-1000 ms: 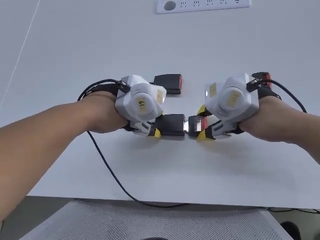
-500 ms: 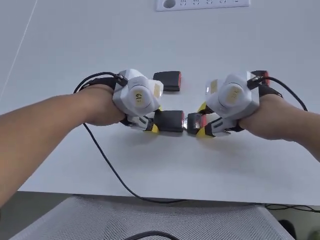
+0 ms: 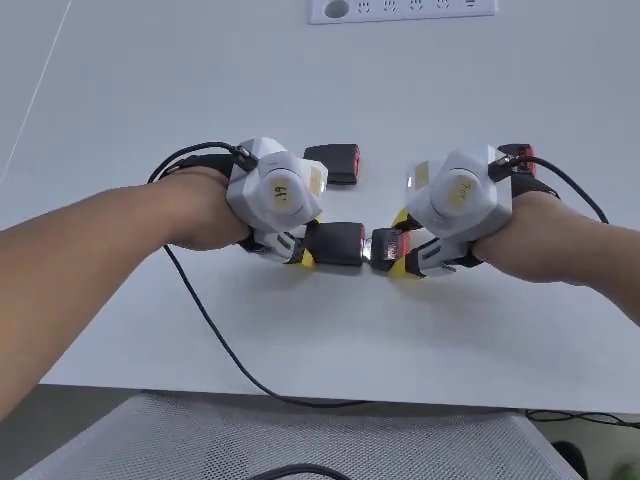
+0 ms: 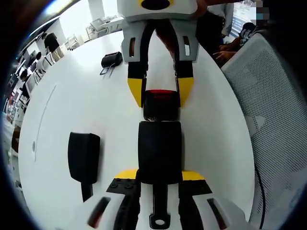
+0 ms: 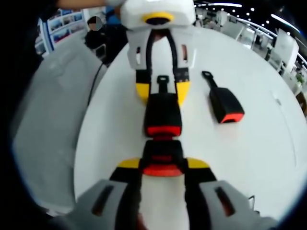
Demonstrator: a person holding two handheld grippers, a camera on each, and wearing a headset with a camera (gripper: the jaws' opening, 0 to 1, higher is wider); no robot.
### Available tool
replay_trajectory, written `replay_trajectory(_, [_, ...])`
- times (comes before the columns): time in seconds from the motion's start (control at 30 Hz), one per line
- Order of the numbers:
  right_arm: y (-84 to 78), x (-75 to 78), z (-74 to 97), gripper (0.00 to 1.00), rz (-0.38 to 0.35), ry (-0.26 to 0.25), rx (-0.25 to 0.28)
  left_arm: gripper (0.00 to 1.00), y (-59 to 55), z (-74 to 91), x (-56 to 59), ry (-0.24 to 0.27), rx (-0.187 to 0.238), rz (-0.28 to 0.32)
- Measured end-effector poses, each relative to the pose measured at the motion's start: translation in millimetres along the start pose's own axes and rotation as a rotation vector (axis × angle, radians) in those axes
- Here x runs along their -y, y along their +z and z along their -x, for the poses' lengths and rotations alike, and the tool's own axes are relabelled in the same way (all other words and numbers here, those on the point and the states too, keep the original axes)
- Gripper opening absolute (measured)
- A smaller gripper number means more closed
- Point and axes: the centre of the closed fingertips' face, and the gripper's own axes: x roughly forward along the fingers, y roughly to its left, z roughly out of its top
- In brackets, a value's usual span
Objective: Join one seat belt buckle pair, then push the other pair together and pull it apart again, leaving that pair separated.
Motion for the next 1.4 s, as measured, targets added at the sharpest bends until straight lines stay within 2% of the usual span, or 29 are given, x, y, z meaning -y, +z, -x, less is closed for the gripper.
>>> replay_trajectory(0.27, [1.2, 1.9, -0.8, 0.35, -0.006, 0.004, 0.011, 0.32, 0.7, 1.5, 1.6, 0.005, -0.003, 0.003])
replay_trajectory(0.43, [6.7, -0.2, 0.1, 0.41, 0.002, -0.004, 0.022, 0.32, 1.5, 3.1, 2.2, 0.015, -0.012, 0.013])
replay_trajectory(0.67, [11.6, 5.6, 15.5, 0.41, -0.003, -0.026, 0.038, 0.32, 16.9, 22.7, 1.6, 0.047, 0.021, 0.001])
replay_trajectory(0.7, [12.0, 6.6, 19.1, 0.41, -0.006, -0.030, 0.041, 0.32, 18.7, 25.3, 1.5, 0.051, 0.020, 0.001])
replay_trajectory(0.73, [12.6, 7.1, 21.6, 0.41, -0.009, -0.031, 0.045, 0.32, 20.0, 30.1, 1.1, 0.067, -0.003, -0.017])
replay_trajectory(0.77, [13.1, 8.1, 25.5, 0.41, -0.007, -0.034, 0.046, 0.31, 18.6, 33.4, 0.1, 0.076, -0.031, -0.062])
replay_trajectory(0.8, [14.5, 9.2, 28.9, 0.41, -0.008, -0.039, 0.051, 0.31, 24.8, 38.0, 1.7, 0.077, -0.023, -0.078])
replay_trajectory(0.83, [15.7, 10.5, 32.5, 0.41, -0.011, -0.045, 0.056, 0.31, 29.3, 41.4, 1.7, 0.079, -0.009, -0.063])
replay_trajectory(0.9, [16.4, 13.3, 38.9, 0.41, -0.011, -0.053, 0.062, 0.31, 41.4, 48.5, -3.3, 0.092, 0.039, -0.049])
replay_trajectory(1.1, [8.7, 28.6, 53.5, 0.40, 0.001, -0.079, 0.050, 0.31, 55.8, 60.1, -27.2, 0.127, 0.086, -0.016])
replay_trajectory(1.2, [3.6, 38.8, 60.2, 0.40, -0.003, -0.096, 0.046, 0.31, 58.7, 60.7, -36.6, 0.144, 0.090, -0.019])
replay_trajectory(1.4, [-10.2, 60.8, 72.0, 0.40, -0.015, -0.128, 0.032, 0.32, 53.9, 55.8, -53.8, 0.144, 0.085, -0.003])
